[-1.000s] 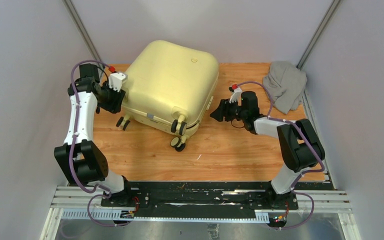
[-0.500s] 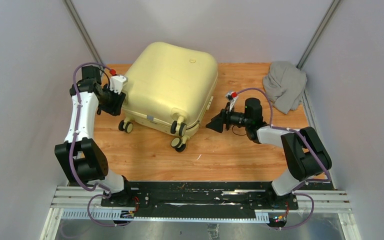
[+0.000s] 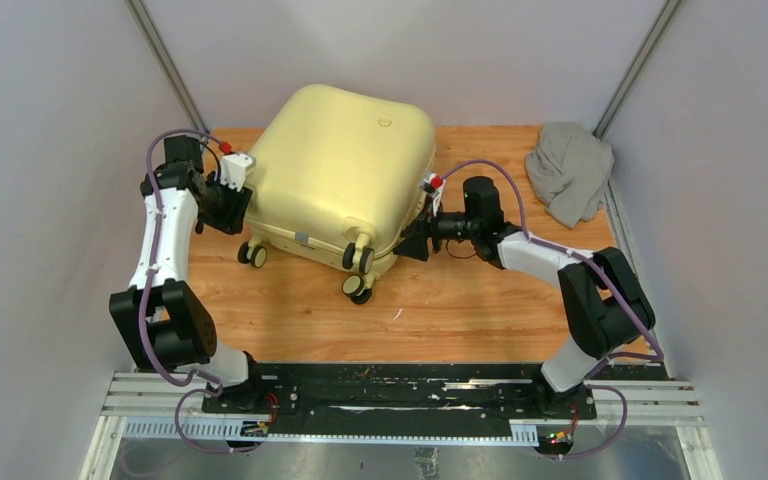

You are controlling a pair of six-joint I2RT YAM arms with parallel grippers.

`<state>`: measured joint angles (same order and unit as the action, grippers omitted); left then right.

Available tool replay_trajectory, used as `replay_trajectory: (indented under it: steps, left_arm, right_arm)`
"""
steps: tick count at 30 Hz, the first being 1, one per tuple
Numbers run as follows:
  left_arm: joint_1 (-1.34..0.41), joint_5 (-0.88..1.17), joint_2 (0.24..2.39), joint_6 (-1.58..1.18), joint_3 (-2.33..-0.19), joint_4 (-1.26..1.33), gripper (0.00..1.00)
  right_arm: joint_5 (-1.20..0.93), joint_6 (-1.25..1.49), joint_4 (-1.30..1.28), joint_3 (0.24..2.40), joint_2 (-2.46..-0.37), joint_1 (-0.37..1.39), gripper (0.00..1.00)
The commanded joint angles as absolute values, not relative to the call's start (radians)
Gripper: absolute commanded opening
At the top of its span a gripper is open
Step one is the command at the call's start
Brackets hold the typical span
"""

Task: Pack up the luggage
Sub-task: Zip the luggage at the center of the board.

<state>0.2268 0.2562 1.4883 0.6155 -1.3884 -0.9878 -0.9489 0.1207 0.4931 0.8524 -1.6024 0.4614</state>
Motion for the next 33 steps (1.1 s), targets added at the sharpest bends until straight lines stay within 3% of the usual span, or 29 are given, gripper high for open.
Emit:
replay_trajectory:
  steps: [1,3,4,7,8,11,16,24,28,33]
  left_arm:
    - [0.216,0.332,1.383,0.642,-1.365,-0.936,0.00]
    - [0.216,0.345,1.353,0.655,-1.328,-0.937,0.05]
    - [0.216,0.348,1.333,0.664,-1.311,-0.937,0.15]
    - [0.216,0.335,1.264,0.691,-1.284,-0.940,0.64]
    - [0.216,0.338,1.237,0.709,-1.284,-0.943,0.75]
    - [0.216,0.398,1.150,0.777,-1.316,-0.984,0.91]
    - [0.171,0.599,1.047,1.026,-1.381,-1.109,1.00]
    - [-0.403,0.261,0.954,1.564,-1.242,-1.132,1.00]
    - [-0.503,0.210,0.978,1.887,-1.194,-1.120,1.00]
    - [-0.567,0.292,1.042,2.135,-1.200,-1.112,1.00]
  right_arm:
    - [-0.885,-0.042,0.237,0.929,-1.651,0.510,0.66]
    - [-0.853,-0.058,0.205,0.936,-1.662,0.515,0.64]
    - [-0.844,-0.056,0.205,0.932,-1.661,0.516,0.63]
    - [-0.801,-0.046,0.209,0.915,-1.650,0.517,0.63]
    - [-0.771,-0.042,0.208,0.906,-1.640,0.517,0.63]
    - [-0.681,-0.022,0.210,0.867,-1.589,0.516,0.67]
    - [-0.665,0.033,0.257,0.818,-1.521,0.512,0.69]
    - [-0.715,0.061,0.234,0.803,-1.516,0.466,0.70]
    - [-0.774,0.079,0.261,0.806,-1.548,0.462,0.70]
    - [-0.872,0.110,0.338,0.824,-1.583,0.462,0.71]
